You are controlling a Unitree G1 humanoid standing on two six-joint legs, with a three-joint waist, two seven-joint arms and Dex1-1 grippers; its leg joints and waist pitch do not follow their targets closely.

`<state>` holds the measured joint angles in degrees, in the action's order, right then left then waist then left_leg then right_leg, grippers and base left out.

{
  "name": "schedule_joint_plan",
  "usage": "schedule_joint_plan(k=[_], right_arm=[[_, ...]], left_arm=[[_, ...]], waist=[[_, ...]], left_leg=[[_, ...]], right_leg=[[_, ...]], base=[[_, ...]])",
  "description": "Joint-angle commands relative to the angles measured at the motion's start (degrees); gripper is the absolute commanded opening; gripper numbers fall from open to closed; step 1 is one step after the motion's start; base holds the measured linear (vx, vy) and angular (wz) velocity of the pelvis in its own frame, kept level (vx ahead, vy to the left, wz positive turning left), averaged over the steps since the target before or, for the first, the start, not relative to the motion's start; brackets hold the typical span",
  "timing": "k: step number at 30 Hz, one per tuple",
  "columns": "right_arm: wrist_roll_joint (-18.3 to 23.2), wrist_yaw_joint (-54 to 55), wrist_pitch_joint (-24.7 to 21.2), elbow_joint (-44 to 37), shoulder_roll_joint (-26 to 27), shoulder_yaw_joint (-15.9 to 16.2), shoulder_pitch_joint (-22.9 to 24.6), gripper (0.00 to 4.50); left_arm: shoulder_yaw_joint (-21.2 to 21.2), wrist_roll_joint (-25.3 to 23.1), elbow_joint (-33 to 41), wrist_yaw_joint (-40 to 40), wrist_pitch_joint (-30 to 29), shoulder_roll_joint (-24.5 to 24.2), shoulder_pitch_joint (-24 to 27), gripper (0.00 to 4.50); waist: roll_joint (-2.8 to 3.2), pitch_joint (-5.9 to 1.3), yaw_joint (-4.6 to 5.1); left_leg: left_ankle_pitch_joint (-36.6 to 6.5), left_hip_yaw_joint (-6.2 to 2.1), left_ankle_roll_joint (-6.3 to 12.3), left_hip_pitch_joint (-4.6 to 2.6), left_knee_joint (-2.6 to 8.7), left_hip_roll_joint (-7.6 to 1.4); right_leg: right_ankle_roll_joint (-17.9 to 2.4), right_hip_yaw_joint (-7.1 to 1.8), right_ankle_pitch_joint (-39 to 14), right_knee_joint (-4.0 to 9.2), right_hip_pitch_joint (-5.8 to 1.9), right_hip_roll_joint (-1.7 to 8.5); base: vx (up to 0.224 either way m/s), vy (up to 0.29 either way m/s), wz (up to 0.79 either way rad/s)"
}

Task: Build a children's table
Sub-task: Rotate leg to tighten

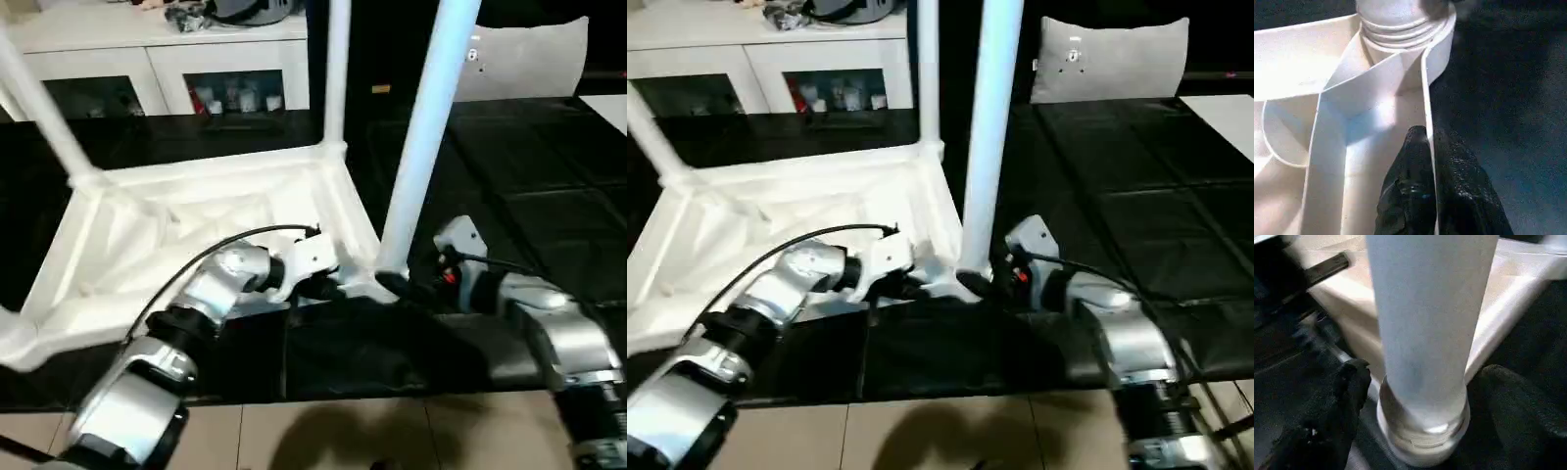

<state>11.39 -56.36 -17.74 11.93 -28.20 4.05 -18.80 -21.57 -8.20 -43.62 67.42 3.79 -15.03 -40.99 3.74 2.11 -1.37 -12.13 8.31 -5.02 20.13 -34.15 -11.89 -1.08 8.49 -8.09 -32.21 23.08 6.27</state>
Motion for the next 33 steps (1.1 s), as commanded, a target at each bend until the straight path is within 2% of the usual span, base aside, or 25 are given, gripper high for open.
schedule_joint_plan(k=[1, 4, 7, 10, 11, 13, 16, 19, 21, 23, 26, 29, 32, 33], right_arm=[[0.74, -3.97, 1.87, -0.68, -1.24, 0.57, -0.49, 4.06], [1.77, -11.12, 3.71, -0.76, -3.34, 2.43, -0.35, 4.06], [2.23, -13.76, 3.91, -0.38, -4.06, 3.35, -0.52, 3.73], [3.84, -17.32, 2.66, -0.72, -4.71, 4.43, -0.67, 3.61], [4.20, -18.04, 2.39, -0.84, -4.84, 4.70, -0.69, 3.37], [4.88, -19.45, 1.59, -1.03, -4.86, 5.18, -0.72, 3.29], [5.20, -21.70, 1.36, -0.49, -4.78, 5.96, -0.79, 2.88], [5.95, -22.79, 0.67, -1.19, -4.84, 6.56, -0.38, 2.83], [6.16, -23.06, 0.53, -1.31, -4.85, 6.61, -0.30, 2.49], [6.74, -23.79, 0.02, -1.60, -5.01, 6.98, -0.10, 2.41], [7.00, -24.31, -0.42, -1.98, -4.84, 7.13, 0.31, 2.16], [7.21, -24.26, -0.68, -2.03, -4.63, 6.96, 0.42, 2.14], [8.26, -21.42, -1.95, -2.38, -3.18, 5.48, 0.66, 2.08], [7.70, -16.10, -3.40, -2.43, -1.35, 4.13, 0.31, 2.07]], left_arm=[[-2.59, -0.92, -0.23, 4.48, 3.57, -0.99, 0.19, 0.00], [-3.57, -0.08, -0.10, 8.90, 6.80, -1.57, 0.29, 0.00], [-4.27, 0.32, 0.21, 11.47, 8.98, -1.95, 0.48, 0.00], [-4.78, 2.07, 1.27, 15.66, 10.65, -2.17, 0.99, 0.00], [-4.91, 2.45, 1.47, 16.54, 11.03, -2.19, 1.07, 0.00], [-5.40, 2.67, 1.48, 18.03, 12.25, -2.22, 1.07, 0.00], [-5.88, 2.48, 1.25, 19.30, 13.39, -2.26, 0.91, 0.00], [-6.05, 2.80, 1.81, 20.03, 13.33, -2.31, 1.13, 0.00], [-6.04, 2.91, 1.79, 20.13, 13.46, -2.30, 1.15, 0.00], [-6.02, 3.14, 1.51, 20.34, 13.80, -2.33, 1.07, 0.00], [-5.64, 3.15, 0.95, 19.97, 13.75, -2.26, 0.89, 0.00], [-5.35, 3.27, 0.70, 19.79, 13.51, -2.17, 0.83, 0.00], [-4.13, 3.74, 0.32, 17.69, 10.73, -1.48, 0.75, 0.00], [-3.08, 3.61, -0.01, 14.58, 7.58, -0.74, 0.32, 0.00]], waist=[[-0.97, -3.79, -0.33], [-0.92, -3.87, -1.21], [-0.91, -3.96, -1.94], [-0.95, -4.02, -2.61], [-0.95, -4.02, -2.76], [-0.94, -3.99, -3.03], [-0.84, -3.88, -3.63], [-0.96, -3.82, -3.68], [-0.98, -3.77, -3.66], [-1.02, -3.79, -3.72], [-1.05, -3.80, -3.66], [-1.05, -3.82, -3.66], [-1.09, -3.70, -3.65], [-1.01, -3.68, -3.60]], left_leg=[[-8.10, 0.75, 7.63, 0.74, 3.58, -0.81], [-7.82, 0.84, 7.91, 0.61, 3.52, -0.94], [-6.57, 0.82, 7.93, 0.53, 3.52, -1.16], [-6.40, 0.89, 7.95, 0.50, 3.52, -1.23], [-6.40, 0.86, 7.95, 0.47, 3.54, -1.26], [-6.70, 0.88, 7.91, 0.44, 3.56, -1.26], [-7.57, 0.94, 6.76, 0.36, 3.60, -1.27], [-8.32, 0.91, 6.09, 0.43, 3.69, -1.21], [-8.77, 0.90, 5.65, 0.40, 3.71, -1.15], [-8.49, 0.87, 5.49, 0.48, 3.68, -1.16], [-8.38, 0.88, 5.37, 0.47, 3.69, -1.11], [-8.00, 0.85, 5.39, 0.52, 3.67, -1.11], [-8.45, 0.95, 5.20, 0.46, 3.70, -1.01], [-8.51, 0.93, 4.99, 0.46, 3.73, -0.98]], right_leg=[[-10.51, -2.95, -15.22, 3.31, -4.23, 2.21], [-11.09, -2.91, -14.59, 3.10, -4.15, 2.26], [-11.67, -3.05, -13.20, 2.78, -4.08, 2.30], [-12.12, -3.14, -12.37, 2.59, -4.08, 2.34], [-12.15, -3.15, -12.40, 2.60, -4.11, 2.40], [-12.05, -3.16, -12.89, 2.63, -4.05, 2.38], [-11.34, -3.24, -14.92, 2.79, -3.90, 2.43], [-10.65, -3.20, -16.40, 2.92, -4.00, 2.42], [-10.13, -3.16, -17.42, 3.08, -3.93, 2.34], [-9.61, -3.15, -18.05, 3.07, -3.99, 2.42], [-9.42, -3.14, -18.43, 3.11, -3.94, 2.36], [-9.36, -3.15, -18.09, 3.06, -3.96, 2.33], [-9.05, -3.11, -19.42, 3.27, -3.89, 2.32], [-8.88, -3.08, -19.86, 3.26, -3.89, 2.30]], base=[[0.000, 0.000, 0.00], [0.000, 0.000, 0.00], [0.000, 0.000, 0.00], [0.000, 0.000, 0.00], [0.000, 0.000, 0.00], [0.000, 0.000, 0.00], [0.000, 0.000, 0.00], [0.000, 0.000, 0.00], [0.000, 0.000, 0.00], [0.000, 0.000, 0.00], [0.000, 0.000, 0.00], [0.000, 0.000, 0.00], [0.000, 0.000, 0.00], [0.000, 0.000, 0.00]])
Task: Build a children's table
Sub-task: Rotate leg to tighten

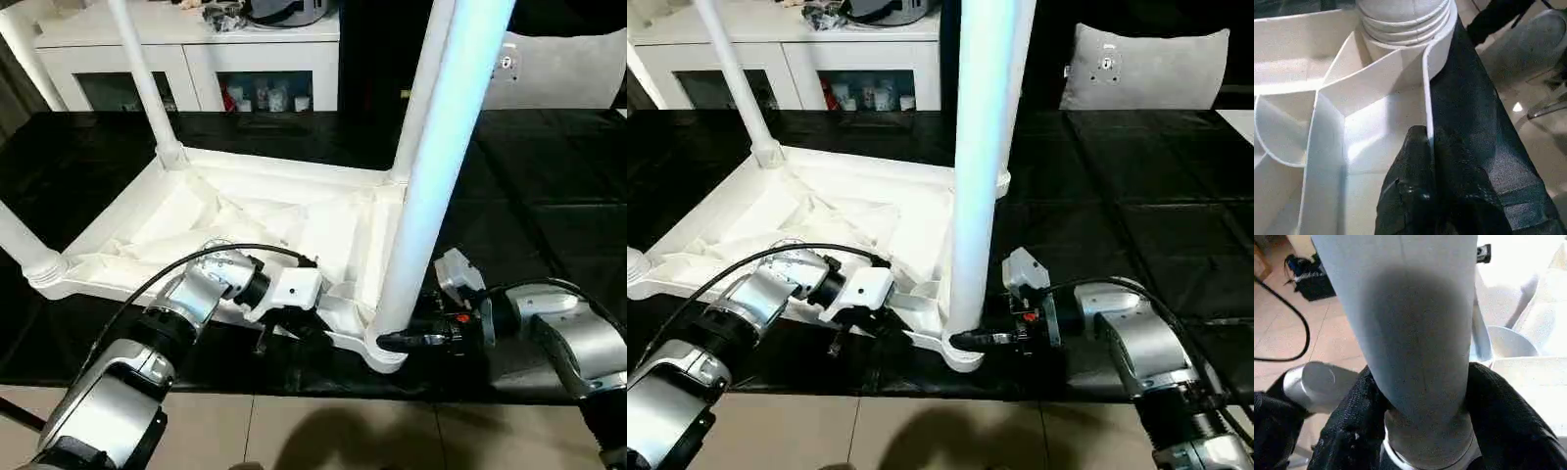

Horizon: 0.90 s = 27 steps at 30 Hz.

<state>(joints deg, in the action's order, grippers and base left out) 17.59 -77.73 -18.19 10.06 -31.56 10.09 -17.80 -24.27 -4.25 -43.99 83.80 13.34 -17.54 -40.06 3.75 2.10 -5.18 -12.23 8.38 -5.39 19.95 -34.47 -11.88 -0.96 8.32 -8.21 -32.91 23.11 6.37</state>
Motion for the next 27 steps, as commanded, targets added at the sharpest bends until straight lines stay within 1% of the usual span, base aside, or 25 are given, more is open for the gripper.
schedule_joint_plan(k=[1, 2, 3, 4, 5, 6, 7, 8, 10, 11, 12, 13, 14, 15, 16, 17, 18, 20, 22, 23, 24, 25, 26, 27], right_arm=[[1.04, 7.63, -3.44, -0.57, 2.82, -2.35, -0.85, 2.07], [0.79, 9.09, -3.78, -0.66, 3.29, -2.63, -0.93, 2.07], [-1.02, 13.57, -3.90, -0.22, 4.72, -3.00, -1.29, 2.05], [-1.39, 14.42, -3.91, -0.12, 4.99, -3.06, -1.36, 2.03], [-3.06, 18.76, -5.08, 0.48, 6.43, -3.29, -1.79, 2.01], [-4.18, 21.69, -5.98, 0.86, 7.40, -3.44, -2.07, 1.99], [-6.00, 27.69, -8.51, 0.91, 9.93, -3.86, -2.50, 1.97], [-6.45, 29.34, -9.23, 0.90, 10.70, -3.98, -2.63, 1.97], [-7.47, 32.84, -10.64, 0.74, 12.40, -4.16, -2.88, 1.96], [-9.19, 37.69, -12.10, 0.74, 14.59, -4.13, -3.35, 1.96], [-10.32, 41.14, -12.60, 1.30, 16.41, -4.03, -3.85, 1.96], [-11.41, 45.13, -12.99, 2.00, 18.84, -4.15, -4.44, 1.96], [-11.43, 45.26, -12.98, 2.03, 18.95, -4.16, -4.47, 1.96], [-11.56, 46.82, -12.20, 2.43, 20.57, -4.09, -4.74, 1.96], [-11.23, 46.69, -11.28, 2.68, 21.17, -4.01, -4.78, 1.96], [-10.91, 46.94, -10.67, 2.66, 21.86, -4.25, -4.79, 1.96], [-10.28, 47.29, -10.43, 2.50, 22.63, -4.87, -4.81, 2.30], [-10.06, 47.31, -10.48, 1.93, 22.65, -4.96, -4.70, 2.64], [-10.12, 46.94, -10.18, 1.59, 22.34, -4.79, -4.55, 2.66], [-10.26, 45.54, -9.49, 0.04, 21.08, -4.82, -3.73, 2.91], [-10.25, 45.45, -9.44, -0.04, 20.99, -4.84, -3.68, 2.97], [-10.15, 44.75, -9.06, -0.48, 20.37, -4.94, -3.43, 2.97], [-9.89, 43.61, -8.49, -0.99, 19.55, -5.01, -3.14, 3.10], [-9.12, 40.88, -7.42, -1.92, 17.88, -4.97, -2.58, 3.10]], left_arm=[[0.20, -0.27, 0.16, -3.31, -3.60, 2.18, -0.87, 0.00], [0.57, -0.18, 0.11, -4.27, -4.69, 2.43, -1.05, 0.00], [1.24, -0.59, 0.05, -7.20, -7.88, 2.92, -1.46, 0.00], [1.36, -0.68, 0.04, -7.79, -8.52, 3.01, -1.54, 0.00], [1.96, -0.83, 0.01, -10.01, -10.47, 3.50, -1.71, 0.00], [2.38, -0.92, -0.02, -11.45, -11.70, 3.85, -1.81, 0.00], [3.42, -1.08, 0.50, -15.21, -14.25, 4.82, -1.77, 0.00], [3.74, -1.09, 0.70, -16.27, -15.09, 5.11, -1.75, 0.00], [4.45, -1.12, 1.48, -18.44, -17.08, 5.72, -1.60, 0.00], [5.38, -1.18, 2.84, -21.03, -19.68, 6.46, -1.30, 0.00], [5.83, -1.41, 4.18, -22.78, -21.12, 6.97, -0.83, 0.00], [6.21, -1.74, 6.20, -24.84, -22.96, 7.52, -0.08, 0.00], [6.23, -1.75, 6.29, -24.93, -23.03, 7.54, -0.04, 0.00], [6.51, -1.75, 8.02, -26.29, -24.25, 7.95, 0.71, 0.00], [6.60, -1.73, 8.81, -26.58, -24.63, 8.09, 1.09, 0.00], [6.64, -1.78, 9.54, -26.92, -25.15, 8.11, 1.36, 0.00], [6.53, -2.07, 10.00, -27.29, -24.95, 7.88, 1.51, 0.00], [6.37, -2.39, 10.01, -27.59, -24.29, 7.44, 1.50, 0.00], [6.32, -2.50, 9.79, -27.52, -23.63, 7.17, 1.43, 0.00], [5.72, -2.94, 10.27, -27.09, -22.84, 5.80, 1.49, 0.00], [5.67, -2.98, 10.34, -27.05, -22.80, 5.70, 1.50, 0.00], [5.47, -3.13, 10.58, -26.80, -22.49, 5.28, 1.55, 0.00], [5.45, -3.17, 10.71, -26.62, -22.42, 4.96, 1.55, 0.00], [5.34, -3.28, 10.87, -25.81, -21.69, 4.51, 1.62, 0.00]], waist=[[-1.07, -3.55, 0.41], [-1.06, -3.47, 0.54], [-1.05, -3.34, 0.72], [-1.11, -3.24, 0.91], [-1.08, -3.12, 1.66], [-1.08, -3.10, 2.06], [-0.97, -3.04, 2.94], [-1.01, -3.07, 3.90], [-0.96, -3.08, 4.57], [-0.61, -3.24, 5.45], [-0.46, -3.29, 5.66], [-0.42, -3.26, 6.19], [-0.50, -3.32, 6.51], [-0.44, -3.41, 6.64], [-0.42, -3.47, 6.70], [-0.70, -3.52, 6.73], [-0.43, -3.63, 6.66], [-0.40, -3.71, 6.62], [-0.30, -3.77, 6.47], [-0.18, -3.84, 6.00], [0.00, -3.86, 5.86], [-0.10, -3.85, 5.78], [-0.05, -3.85, 5.65], [-0.03, -3.86, 5.54]], left_leg=[[-8.62, 0.88, 4.79, 0.60, 4.11, -0.89], [-9.06, 0.83, 4.47, 0.62, 4.16, -0.79], [-10.36, 0.94, 3.95, 0.38, 4.11, -0.53], [-10.78, 0.97, 3.42, 0.39, 4.10, -0.44], [-11.61, 0.80, 2.69, 0.58, 4.08, 0.00], [-11.73, 0.70, 2.46, 0.63, 4.11, 0.04], [-12.32, 0.58, 2.12, 0.85, 4.11, 0.14], [-12.91, 0.38, 1.87, 1.10, 4.08, 0.26], [-13.93, 0.35, 2.19, 0.95, 3.96, 0.40], [-13.93, 0.29, 2.60, 0.96, 3.92, 0.36], [-13.39, 0.17, 2.47, 1.02, 3.96, 0.26], [-13.64, 0.04, 2.54, 1.25, 4.09, 0.25], [-13.63, 0.05, 2.65, 1.34, 4.06, 0.23], [-13.51, 0.16, 3.19, 1.11, 3.92, 0.36], [-13.04, 0.12, 3.34, 1.23, 3.95, 0.22], [-12.02, 0.13, 4.12, 1.38, 4.05, 0.03], [-10.99, 0.06, 4.49, 1.47, 4.11, -0.12], [-9.67, 0.11, 5.03, 1.48, 4.10, -0.17], [-8.89, 0.14, 5.26, 1.32, 4.07, -0.30], [-7.50, 0.22, 5.55, 1.31, 4.02, -0.38], [-7.28, 0.21, 5.62, 1.24, 4.03, -0.43], [-6.92, 0.32, 5.80, 1.20, 3.98, -0.45], [-6.76, 0.28, 5.77, 1.19, 4.01, -0.47], [-6.70, 0.36, 5.92, 1.13, 3.95, -0.49]], right_leg=[[-8.66, -2.86, -20.59, 4.07, -3.84, 2.10], [-8.25, -2.77, -21.71, 4.19, -3.86, 2.08], [-7.03, -2.58, -24.80, 4.79, -3.68, 2.02], [-6.51, -2.53, -25.94, 4.79, -3.63, 1.98], [-4.64, -2.07, -29.13, 5.31, -3.75, 1.89], [-4.30, -2.00, -29.49, 5.42, -3.69, 1.85], [-3.77, -1.79, -30.05, 5.58, -3.77, 1.76], [-3.50, -1.56, -30.29, 5.62, -3.88, 1.68], [-3.24, -1.37, -31.05, 5.95, -3.72, 1.67], [-3.77, -1.41, -29.88, 5.91, -3.72, 1.73], [-4.16, -1.49, -29.04, 5.77, -3.66, 1.83], [-4.59, -1.38, -28.28, 5.64, -3.82, 1.77], [-4.74, -1.43, -27.89, 5.62, -3.84, 1.77], [-4.87, -1.47, -27.55, 5.77, -3.69, 1.71], [-5.33, -1.61, -26.53, 5.49, -3.83, 1.86], [-6.18, -1.73, -24.33, 5.35, -3.91, 1.87], [-6.95, -1.93, -22.14, 4.91, -4.06, 1.92], [-8.03, -2.08, -19.35, 4.58, -4.14, 1.88], [-8.85, -2.22, -17.75, 4.42, -4.09, 1.93], [-9.90, -2.39, -15.01, 4.03, -4.24, 1.96], [-10.12, -2.43, -14.35, 3.92, -4.25, 1.96], [-10.61, -2.53, -13.10, 3.79, -4.23, 1.93], [-10.72, -2.54, -12.77, 3.73, -4.33, 1.96], [-11.07, -2.61, -12.08, 3.66, -4.32, 1.98]], base=[[0.000, 0.000, 0.00], [0.000, 0.000, 0.00], [0.000, 0.000, 0.00], [0.000, 0.000, 0.00], [0.000, 0.000, 0.00], [0.000, 0.000, 0.00], [0.000, 0.000, 0.00], [0.000, 0.000, 0.00], [0.000, 0.000, 0.00], [0.000, 0.000, 0.00], [0.000, 0.000, 0.00], [0.000, 0.000, 0.00], [0.000, 0.000, 0.00], [0.000, 0.000, 0.00], [0.000, 0.000, 0.00], [0.000, 0.000, 0.00], [0.000, 0.000, 0.00], [0.000, 0.000, 0.00], [0.000, 0.000, 0.00], [0.000, 0.000, 0.00], [0.000, 0.000, 0.00], [0.000, 0.000, 0.00], [0.000, 0.000, 0.00], [0.000, 0.000, 0.00]])
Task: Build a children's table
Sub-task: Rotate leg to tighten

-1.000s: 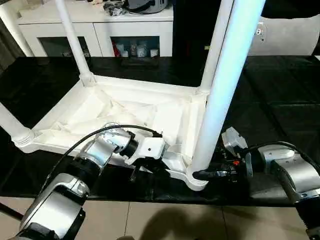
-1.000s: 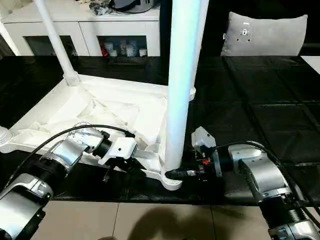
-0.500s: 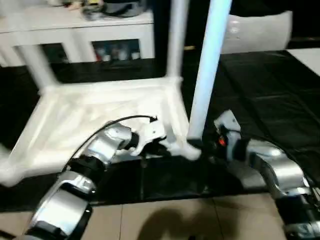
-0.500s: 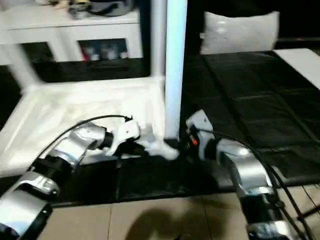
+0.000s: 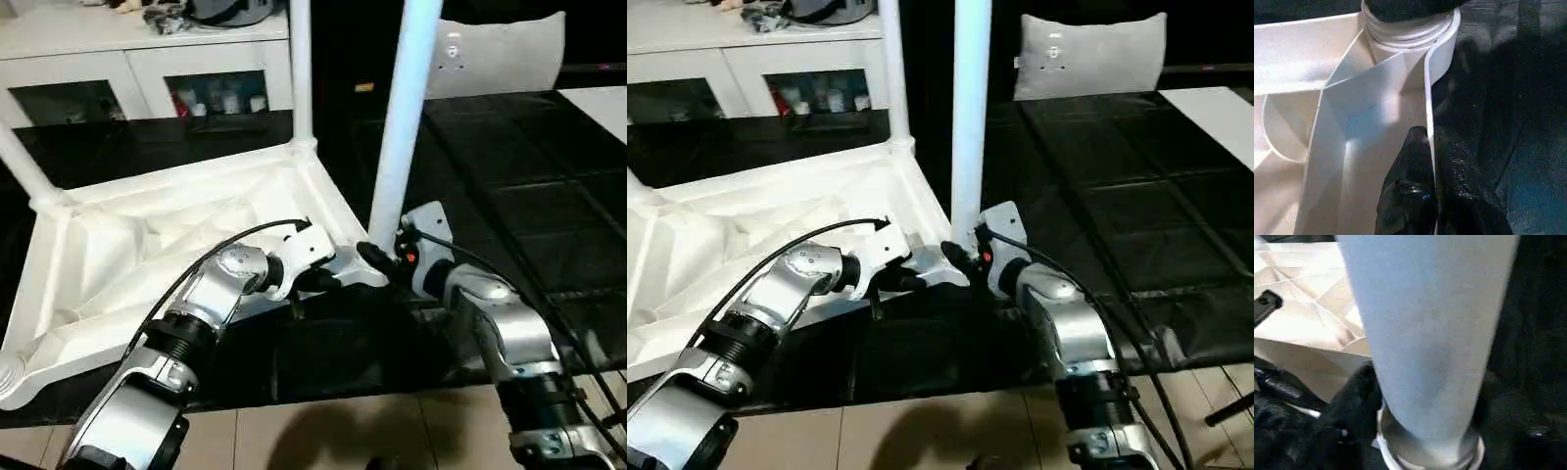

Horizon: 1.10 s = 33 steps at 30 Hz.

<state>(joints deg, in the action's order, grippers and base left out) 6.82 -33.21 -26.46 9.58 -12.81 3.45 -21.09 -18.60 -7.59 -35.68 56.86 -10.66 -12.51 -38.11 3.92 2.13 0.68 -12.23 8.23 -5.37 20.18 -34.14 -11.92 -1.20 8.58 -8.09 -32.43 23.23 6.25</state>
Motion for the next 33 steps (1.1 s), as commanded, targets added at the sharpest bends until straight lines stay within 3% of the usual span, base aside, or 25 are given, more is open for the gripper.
schedule_joint_plan(k=[1, 3, 10, 18, 23, 28, 30, 33], right_arm=[[2.37, -6.49, 1.56, -2.33, -2.64, 1.80, 1.21, 3.22], [2.86, -8.99, 2.01, -3.07, -4.13, 1.92, 1.64, 3.41], [5.20, -22.21, 2.95, -4.78, -13.24, 2.96, 2.72, 4.14], [9.83, -36.57, 1.83, -6.04, -20.02, 5.66, 2.82, 4.14], [10.96, -40.12, 5.58, -4.48, -19.23, 6.52, 2.65, 3.76], [12.09, -42.30, 3.90, -4.49, -19.14, 7.46, 2.79, 3.36], [12.72, -43.04, 3.14, -4.88, -19.28, 7.77, 2.90, 2.99], [12.71, -43.68, 3.14, -4.83, -19.30, 7.91, 2.88, 2.90]], left_arm=[[-0.60, -0.02, 2.50, 2.25, 3.26, -1.01, -0.29, 0.00], [-0.90, -0.05, 2.47, 3.29, 3.94, -1.51, -0.20, 0.00], [-4.10, 0.44, 1.39, 12.47, 12.03, -5.90, -0.04, 0.00], [-7.91, 1.95, 1.77, 24.96, 20.14, -9.60, 0.66, 0.00], [-8.82, 3.32, 2.54, 28.74, 21.75, -9.38, 0.88, 0.00], [-9.14, 3.40, 2.58, 29.69, 22.20, -9.03, 0.71, 0.00], [-9.33, 3.71, 2.43, 30.03, 22.51, -9.10, 0.61, 0.00], [-9.32, 3.71, 1.96, 30.54, 23.03, -9.23, 0.43, 0.00]], waist=[[-0.24, -3.90, -0.39], [-0.27, -3.91, -0.86], [-0.38, -3.71, -2.09], [-0.46, -3.88, -4.10], [-0.46, -3.73, -4.66], [-0.47, -3.68, -4.95], [-0.41, -3.70, -5.19], [-0.34, -3.83, -5.45]], left_leg=[[-6.79, 0.52, 6.04, 0.90, 3.61, -0.44], [-7.06, 0.62, 6.77, 0.87, 3.55, -0.47], [-9.05, 0.69, 6.40, 0.57, 3.72, -0.66], [-7.70, 0.85, 6.69, 0.47, 3.60, -1.05], [-9.41, 0.89, 5.40, 0.41, 3.75, -1.10], [-9.99, 0.88, 4.78, 0.36, 3.77, -1.00], [-9.81, 0.89, 4.61, 0.31, 3.77, -1.01], [-9.31, 0.82, 4.51, 0.32, 3.77, -1.10]], right_leg=[[-10.91, -2.85, -12.04, 3.18, -4.51, 2.10], [-11.04, -2.95, -11.96, 3.19, -4.60, 2.18], [-9.89, -3.01, -15.94, 3.57, -4.34, 2.17], [-10.92, -3.25, -14.04, 2.93, -4.19, 2.29], [-10.30, -3.23, -16.61, 3.15, -4.03, 2.42], [-9.61, -3.24, -18.14, 3.27, -4.06, 2.27], [-9.20, -3.26, -18.80, 3.35, -4.01, 2.30], [-9.45, -3.28, -17.34, 3.16, -4.02, 2.24]], base=[[0.000, 0.000, 0.00], [0.000, 0.000, 0.00], [0.000, 0.000, 0.00], [0.000, 0.000, 0.00], [0.000, 0.000, 0.00], [0.000, 0.000, 0.00], [0.000, 0.000, 0.00], [0.000, 0.000, 0.00]])
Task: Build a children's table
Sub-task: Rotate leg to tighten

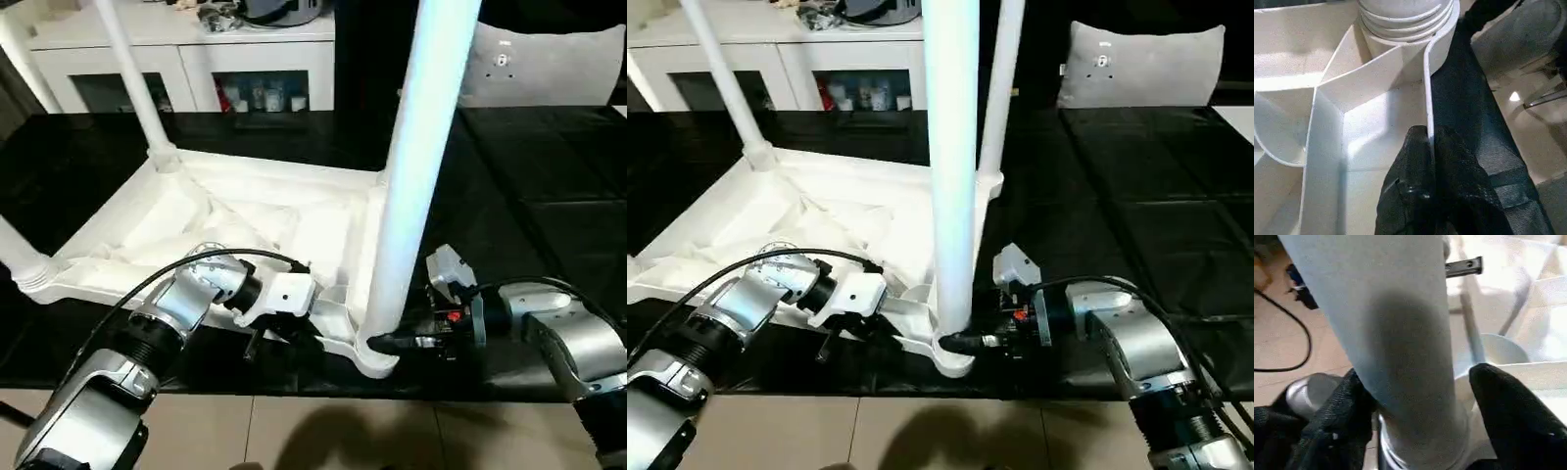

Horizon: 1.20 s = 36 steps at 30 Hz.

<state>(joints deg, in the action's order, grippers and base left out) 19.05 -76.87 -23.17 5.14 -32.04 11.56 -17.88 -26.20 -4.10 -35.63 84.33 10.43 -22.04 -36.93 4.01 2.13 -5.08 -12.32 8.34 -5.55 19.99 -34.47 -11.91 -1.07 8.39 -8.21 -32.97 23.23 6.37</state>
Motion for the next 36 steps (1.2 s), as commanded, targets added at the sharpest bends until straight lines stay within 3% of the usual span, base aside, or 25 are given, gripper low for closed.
schedule_joint_plan(k=[1, 6, 11, 12, 13, 14, 16, 18, 20, 23, 27, 28, 31, 36], right_arm=[[0.47, -0.03, -0.14, -0.37, -0.06, -0.20, -0.34, 2.81], [1.01, 1.27, 0.18, -0.58, 0.62, -0.80, 0.09, 2.30], [-1.08, 13.07, -0.21, -0.48, 5.72, -3.28, 0.61, 2.05], [-3.11, 18.93, -0.54, 0.62, 7.76, -3.97, 0.08, 2.04], [-3.11, 18.93, -0.54, 0.62, 7.76, -3.97, 0.08, 2.03], [-4.96, 24.62, -1.04, 1.70, 9.75, -4.77, -0.56, 2.01], [-6.30, 28.22, -1.52, 2.36, 10.82, -5.20, -1.06, 1.99], [-8.24, 35.48, -3.48, 3.82, 13.42, -6.42, -2.31, 1.98], [-9.93, 42.46, -5.17, 4.97, 16.35, -7.75, -3.44, 1.97], [-12.82, 49.72, -5.42, 7.02, 20.07, -7.43, -4.87, 1.97], [-12.37, 51.28, -2.71, 8.89, 22.30, -7.55, -5.48, 1.97], [-12.51, 51.75, -2.45, 8.98, 22.49, -7.54, -5.58, 2.30], [-13.26, 52.03, -1.59, 8.62, 22.05, -7.26, -5.42, 2.80], [-11.67, 47.48, 1.93, 6.77, 19.77, -8.09, -4.21, 3.14]], left_arm=[[-1.73, 0.21, 1.89, 3.08, 1.95, 0.29, -0.76, 0.00], [-1.25, -0.59, 0.56, 1.52, 1.69, 0.31, -1.24, 0.00], [0.56, 0.23, 1.37, -2.75, -4.02, 2.05, -0.82, 0.00], [1.37, 0.31, 1.72, -5.05, -7.47, 2.92, -0.80, 0.00], [1.37, 0.31, 1.72, -5.05, -7.47, 2.92, -0.80, 0.00], [2.18, 0.08, 2.07, -7.87, -11.38, 3.79, -0.83, 0.00], [2.59, -0.08, 2.30, -9.40, -13.12, 4.25, -0.81, 0.00], [3.76, -0.16, 3.11, -13.23, -16.63, 5.65, -0.55, 0.00], [4.92, -0.66, 3.49, -17.80, -19.73, 7.47, -0.68, 0.00], [6.65, -2.07, 3.24, -26.49, -23.81, 11.47, -1.52, 0.00], [7.60, -2.58, 2.60, -31.68, -25.61, 15.13, -2.87, 0.00], [7.69, -2.65, 2.65, -32.39, -25.93, 15.64, -3.06, 0.00], [7.04, -3.27, 2.49, -32.80, -25.56, 15.56, -3.22, 0.00], [6.66, -4.10, 1.58, -31.54, -22.61, 13.10, -2.82, 0.00]], waist=[[-0.44, -3.83, 0.30], [-0.62, -3.77, 0.37], [-0.71, -3.46, 0.74], [-0.47, -3.35, 1.13], [-0.49, -3.27, 1.44], [-0.54, -3.23, 2.21], [-0.61, -3.18, 2.89], [-0.52, -3.24, 4.33], [-0.72, -3.36, 5.63], [-0.63, -3.57, 6.20], [-0.72, -3.71, 5.91], [-1.06, -3.75, 5.95], [-0.76, -3.79, 5.79], [-0.65, -3.81, 5.32]], left_leg=[[-9.14, 0.71, 4.59, 0.51, 4.10, -1.09], [-9.42, 0.76, 4.49, 0.61, 4.11, -0.96], [-10.87, 0.79, 3.22, 0.43, 4.30, -0.60], [-11.13, 0.69, 2.58, 0.52, 4.38, -0.48], [-11.34, 0.68, 2.19, 0.55, 4.43, -0.46], [-12.17, 0.61, 1.68, 0.52, 4.41, -0.24], [-12.78, 0.47, 1.63, 0.68, 4.37, -0.03], [-13.03, 0.24, 1.58, 1.08, 4.24, 0.20], [-12.69, 0.33, 2.25, 1.10, 3.92, 0.41], [-10.49, 0.34, 3.17, 1.19, 3.80, 0.22], [-8.66, 0.48, 4.60, 1.24, 3.71, 0.17], [-8.24, 0.52, 4.93, 1.37, 3.74, 0.11], [-7.11, 0.52, 5.82, 1.24, 3.77, -0.07], [-7.57, 0.56, 6.41, 1.17, 3.78, -0.15]], right_leg=[[-9.65, -3.08, -16.86, 3.68, -4.01, 2.11], [-9.06, -2.99, -18.18, 3.87, -4.08, 2.10], [-7.03, -2.72, -23.37, 4.54, -3.87, 2.05], [-6.23, -2.61, -24.81, 4.61, -3.88, 2.00], [-5.91, -2.56, -25.27, 4.70, -3.84, 1.93], [-5.40, -2.37, -26.58, 4.92, -3.82, 1.92], [-4.76, -2.14, -27.70, 5.19, -3.94, 1.86], [-4.32, -1.90, -27.79, 5.18, -4.15, 1.77], [-4.84, -1.85, -27.56, 5.36, -3.89, 1.80], [-5.96, -1.98, -24.28, 5.08, -3.92, 1.71], [-6.81, -2.08, -22.09, 4.90, -4.04, 1.84], [-6.94, -2.17, -21.35, 4.87, -4.12, 1.79], [-8.61, -2.38, -17.88, 4.44, -4.12, 1.77], [-8.98, -2.49, -16.64, 4.31, -4.31, 1.85]], base=[[0.000, 0.000, 0.00], [0.000, 0.000, 0.00], [0.000, 0.000, 0.00], [0.000, 0.000, 0.00], [0.000, 0.000, 0.00], [0.000, 0.000, 0.00], [0.000, 0.000, 0.00], [0.000, 0.000, 0.00], [0.000, 0.000, 0.00], [0.000, 0.000, 0.00], [0.000, 0.000, 0.00], [0.000, 0.000, 0.00], [0.000, 0.000, 0.00], [0.000, 0.000, 0.00]])
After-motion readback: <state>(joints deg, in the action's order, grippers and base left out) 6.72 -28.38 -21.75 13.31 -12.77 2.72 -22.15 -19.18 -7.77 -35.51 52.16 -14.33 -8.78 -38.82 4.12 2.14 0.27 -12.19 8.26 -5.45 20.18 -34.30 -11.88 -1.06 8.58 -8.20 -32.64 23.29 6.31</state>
